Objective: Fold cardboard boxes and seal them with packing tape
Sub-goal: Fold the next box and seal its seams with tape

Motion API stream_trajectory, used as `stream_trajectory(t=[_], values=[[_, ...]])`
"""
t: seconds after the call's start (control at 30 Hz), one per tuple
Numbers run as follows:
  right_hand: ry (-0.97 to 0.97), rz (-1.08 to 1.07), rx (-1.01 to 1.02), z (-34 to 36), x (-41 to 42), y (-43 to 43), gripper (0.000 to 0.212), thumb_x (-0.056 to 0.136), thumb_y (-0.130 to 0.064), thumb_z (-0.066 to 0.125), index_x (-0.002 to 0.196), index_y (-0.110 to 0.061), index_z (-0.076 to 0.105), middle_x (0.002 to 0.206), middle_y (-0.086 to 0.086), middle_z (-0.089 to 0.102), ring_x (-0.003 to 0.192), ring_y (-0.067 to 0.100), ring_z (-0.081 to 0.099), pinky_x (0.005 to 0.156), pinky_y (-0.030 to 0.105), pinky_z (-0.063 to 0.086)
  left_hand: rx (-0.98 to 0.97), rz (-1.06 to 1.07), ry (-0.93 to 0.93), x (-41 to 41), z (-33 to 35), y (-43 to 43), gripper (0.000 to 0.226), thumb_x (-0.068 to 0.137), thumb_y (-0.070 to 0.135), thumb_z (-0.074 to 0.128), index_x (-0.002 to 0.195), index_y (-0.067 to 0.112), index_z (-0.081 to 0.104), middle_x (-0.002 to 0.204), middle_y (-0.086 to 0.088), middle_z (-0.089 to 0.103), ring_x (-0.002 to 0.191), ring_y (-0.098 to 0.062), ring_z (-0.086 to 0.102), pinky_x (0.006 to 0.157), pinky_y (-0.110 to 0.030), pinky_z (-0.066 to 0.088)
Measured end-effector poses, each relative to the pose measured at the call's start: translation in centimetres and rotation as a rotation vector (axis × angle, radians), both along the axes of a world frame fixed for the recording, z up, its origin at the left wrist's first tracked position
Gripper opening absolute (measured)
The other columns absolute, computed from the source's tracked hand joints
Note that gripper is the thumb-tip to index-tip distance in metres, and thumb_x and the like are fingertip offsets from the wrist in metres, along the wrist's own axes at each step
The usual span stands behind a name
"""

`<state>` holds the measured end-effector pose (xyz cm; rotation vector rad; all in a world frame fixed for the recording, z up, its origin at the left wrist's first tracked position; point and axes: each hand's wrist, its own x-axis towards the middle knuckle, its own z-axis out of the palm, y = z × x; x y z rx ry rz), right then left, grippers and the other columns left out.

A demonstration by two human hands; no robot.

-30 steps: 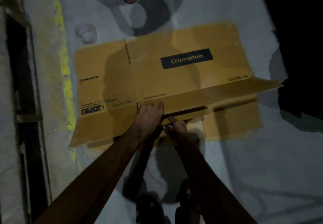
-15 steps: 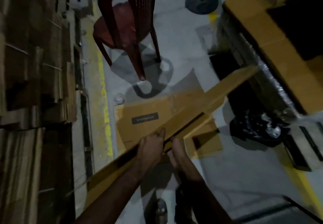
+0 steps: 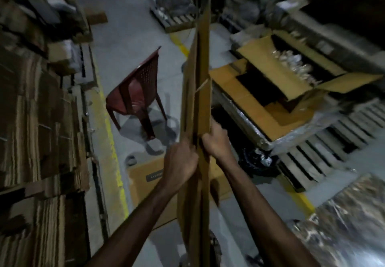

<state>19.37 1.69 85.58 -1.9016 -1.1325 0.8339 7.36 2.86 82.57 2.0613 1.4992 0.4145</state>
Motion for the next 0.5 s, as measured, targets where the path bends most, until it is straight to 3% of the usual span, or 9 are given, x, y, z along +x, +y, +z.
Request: stream_trajectory(t=[0.1,0.23,0.37,0.5], values=[[-0.057,-0.055,0.108,5.7,2.3,-2.7,0.023,0.091,-0.028,0.055,0.108,-0.036,0.067,0.097,-0.007,0.071,0.087,0.016,0.066,0.075,0.035,0.055,0.023,-0.03,-0.135,1.2,5.5,-1.2,0.014,0.103,0.022,0.052,0.101,0.016,0.065,0.088,0.0,0.066,0.074,-0.018,0.062,0.063,-0.031,0.048],[-0.176,-0.091,0.162,12.2,5.6,-7.7,0.029,0.094,-0.013,0.055,0.119,-0.025,0.065,0.098,-0.005,0.066,0.083,0.013,0.06,0.068,0.029,0.045,0.046,-0.134,-0.154,3.7,12.6,-4.7,0.016,0.098,0.026,0.057,0.089,0.015,0.065,0.084,-0.005,0.068,0.075,-0.025,0.065,0.069,-0.041,0.057],[-0.284,-0.163,0.153,18.1,9.4,-13.6,0.015,0.091,-0.012,0.059,0.1,-0.024,0.06,0.088,-0.006,0.062,0.084,0.017,0.062,0.063,0.028,0.047,0.071,-0.323,-0.149,7.1,19.9,-9.9,0.019,0.096,0.021,0.053,0.088,0.011,0.067,0.082,-0.005,0.064,0.07,-0.018,0.058,0.058,-0.028,0.042],[-0.317,-0.26,0.117,22.7,14.0,-21.5,0.011,0.09,-0.01,0.062,0.09,-0.02,0.06,0.087,0.003,0.065,0.079,0.02,0.065,0.06,0.033,0.047,0.055,-0.465,-0.16,11.9,25.0,-16.2,0.02,0.092,0.02,0.051,0.075,0.009,0.053,0.077,-0.008,0.057,0.069,-0.028,0.055,0.055,-0.036,0.034]])
